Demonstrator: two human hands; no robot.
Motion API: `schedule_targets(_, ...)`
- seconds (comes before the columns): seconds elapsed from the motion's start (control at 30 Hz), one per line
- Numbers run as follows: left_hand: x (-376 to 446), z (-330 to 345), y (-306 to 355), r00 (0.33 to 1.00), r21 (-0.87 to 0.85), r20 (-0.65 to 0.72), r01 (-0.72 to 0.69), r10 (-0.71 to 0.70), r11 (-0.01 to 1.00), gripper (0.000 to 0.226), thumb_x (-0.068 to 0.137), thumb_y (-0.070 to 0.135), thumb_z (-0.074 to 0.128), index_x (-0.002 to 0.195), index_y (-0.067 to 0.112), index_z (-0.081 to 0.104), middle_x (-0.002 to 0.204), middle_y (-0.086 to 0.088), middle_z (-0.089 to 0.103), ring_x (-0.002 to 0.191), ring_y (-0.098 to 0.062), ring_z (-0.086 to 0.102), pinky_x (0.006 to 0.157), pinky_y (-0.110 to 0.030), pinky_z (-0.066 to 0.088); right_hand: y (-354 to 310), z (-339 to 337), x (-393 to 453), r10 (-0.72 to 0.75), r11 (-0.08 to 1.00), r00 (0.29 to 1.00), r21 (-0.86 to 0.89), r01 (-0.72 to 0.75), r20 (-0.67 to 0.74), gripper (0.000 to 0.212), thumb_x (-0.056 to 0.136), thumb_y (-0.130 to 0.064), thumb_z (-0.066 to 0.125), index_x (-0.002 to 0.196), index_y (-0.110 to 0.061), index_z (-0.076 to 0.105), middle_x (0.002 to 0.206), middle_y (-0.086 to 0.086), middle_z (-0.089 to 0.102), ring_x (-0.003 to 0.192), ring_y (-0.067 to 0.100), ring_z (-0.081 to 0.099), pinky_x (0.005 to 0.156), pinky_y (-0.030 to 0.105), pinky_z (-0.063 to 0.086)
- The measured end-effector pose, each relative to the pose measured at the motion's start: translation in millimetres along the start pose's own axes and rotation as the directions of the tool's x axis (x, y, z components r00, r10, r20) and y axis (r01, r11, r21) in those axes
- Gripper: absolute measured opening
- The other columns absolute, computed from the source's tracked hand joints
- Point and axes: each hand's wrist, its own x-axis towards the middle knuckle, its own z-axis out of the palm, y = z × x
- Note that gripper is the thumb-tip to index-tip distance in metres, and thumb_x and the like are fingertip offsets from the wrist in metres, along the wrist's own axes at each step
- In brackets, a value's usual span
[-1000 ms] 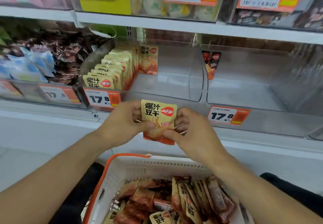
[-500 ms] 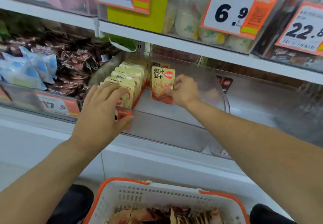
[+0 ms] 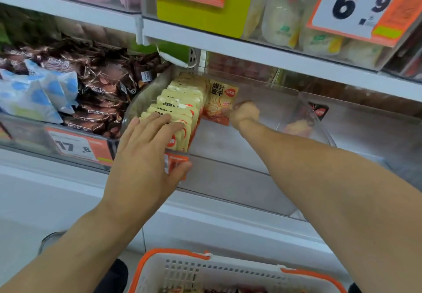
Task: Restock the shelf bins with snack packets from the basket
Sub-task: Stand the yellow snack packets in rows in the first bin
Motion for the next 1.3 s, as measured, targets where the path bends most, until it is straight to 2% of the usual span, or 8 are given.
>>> schedule_targets(0.1, 0, -1, 2, 1.000, -0.007, -0.001, 0.020, -0.020, 1.000, 0.068, 0.066, 0.031, 0.090, 0.127, 0.018, 0.061, 0.138, -0.003, 0.056, 0.134, -0.026, 0.045, 0.121, -0.038, 0.014, 0, -1, -3, 0.007, 0.999, 1.000, 0.049, -0.006, -0.013, 0.041, 0.085, -0.042, 0.076, 0.106, -0.009, 0.065, 0.106, 0.005, 0.065, 0.103, 0.022, 0.061, 0.073, 0.025, 0.042)
schedule_targets(0.53, -1, 0, 0, 1.000, 0.006, 0.006, 0.009, -0.009, 1.000, 0.069, 0.069, 0.034, 0.088, 0.130, 0.019, 0.060, 0.140, -0.002, 0.055, 0.137, -0.023, 0.043, 0.123, -0.041, 0.015, -1, -24, -11, 0.041, 0.997, 0.999, 0.074, -0.038, -0.032, 0.044, 0.085, -0.044, 0.075, 0.107, -0.007, 0.068, 0.116, 0.010, 0.068, 0.110, 0.027, 0.063, 0.079, 0.029, 0.047)
schedule_targets(0.7, -5, -7, 7, 0.999, 0.005, 0.034, 0.012, -0.012, 1.000, 0.077, 0.069, 0.035, 0.088, 0.136, 0.017, 0.054, 0.146, -0.007, 0.048, 0.144, -0.028, 0.031, 0.122, -0.046, 0.015, -6, -75, -70, -0.139, 0.963, 0.989, 0.228, 0.145, -0.041, 0.017, 0.085, -0.027, 0.077, 0.085, -0.017, 0.063, 0.097, 0.004, 0.071, 0.096, 0.022, 0.067, 0.090, 0.032, 0.054)
schedule_targets(0.8, -11, -17, 24, 0.999, -0.050, -0.040, 0.011, -0.013, 0.999, 0.072, 0.072, 0.032, 0.082, 0.135, 0.014, 0.052, 0.140, -0.011, 0.048, 0.137, -0.031, 0.034, 0.114, -0.048, 0.027, 12, -117, -159, -0.436, 0.838, 0.898, 0.340, 0.426, -0.051, 0.016, 0.088, -0.009, 0.072, 0.093, -0.016, 0.059, 0.084, -0.002, 0.063, 0.077, 0.015, 0.062, 0.070, 0.022, 0.054)
schedule_targets(0.9, -27, -19, 51, 0.990, -0.151, -0.138, -0.039, 0.018, 0.988, 0.044, 0.079, 0.023, 0.068, 0.121, 0.010, 0.059, 0.119, -0.008, 0.056, 0.113, -0.028, 0.049, 0.097, -0.039, 0.041, 69, -143, -246, -0.569, 0.801, 0.815, 0.300, 0.517, 0.114, 0.019, 0.089, -0.005, 0.068, 0.098, -0.018, 0.058, 0.089, -0.004, 0.063, 0.079, 0.013, 0.062, 0.064, 0.023, 0.051)
schedule_targets(0.97, -49, -7, 72, 0.999, -0.232, 0.037, 0.001, 0.008, 0.973, 0.034, 0.085, 0.020, 0.067, 0.117, 0.010, 0.060, 0.112, -0.006, 0.057, 0.106, -0.025, 0.053, 0.090, -0.035, 0.044, 126, -138, -289, -0.462, 0.885, 0.814, 0.248, 0.394, 0.353, 0.022, 0.088, -0.005, 0.069, 0.097, -0.023, 0.059, 0.089, -0.008, 0.063, 0.079, 0.011, 0.062, 0.064, 0.024, 0.050)
schedule_targets(1.1, -114, 46, 117, 0.721, -0.117, 0.692, 0.066, 0.034, 0.991, 0.045, 0.091, 0.036, 0.065, 0.131, 0.018, 0.054, 0.130, -0.003, 0.053, 0.124, -0.025, 0.050, 0.101, -0.041, 0.043, 244, -108, -336, -0.148, 0.977, 0.812, -0.046, 0.210, 0.564, 0.024, 0.085, -0.014, 0.069, 0.088, -0.034, 0.056, 0.086, -0.011, 0.063, 0.077, 0.001, 0.059, 0.069, 0.019, 0.045)
schedule_targets(1.3, -212, 113, 157, 0.481, -0.120, 0.877, 0.263, -0.022, 0.957, 0.039, 0.089, 0.029, 0.065, 0.126, 0.017, 0.057, 0.122, 0.000, 0.060, 0.115, -0.018, 0.057, 0.094, -0.029, 0.045, 336, -88, -387, 0.134, 0.973, 0.806, -0.229, 0.002, 0.577, 0.025, 0.082, -0.019, 0.068, 0.106, -0.019, 0.063, 0.103, -0.005, 0.063, 0.099, 0.013, 0.059, 0.081, 0.022, 0.046)
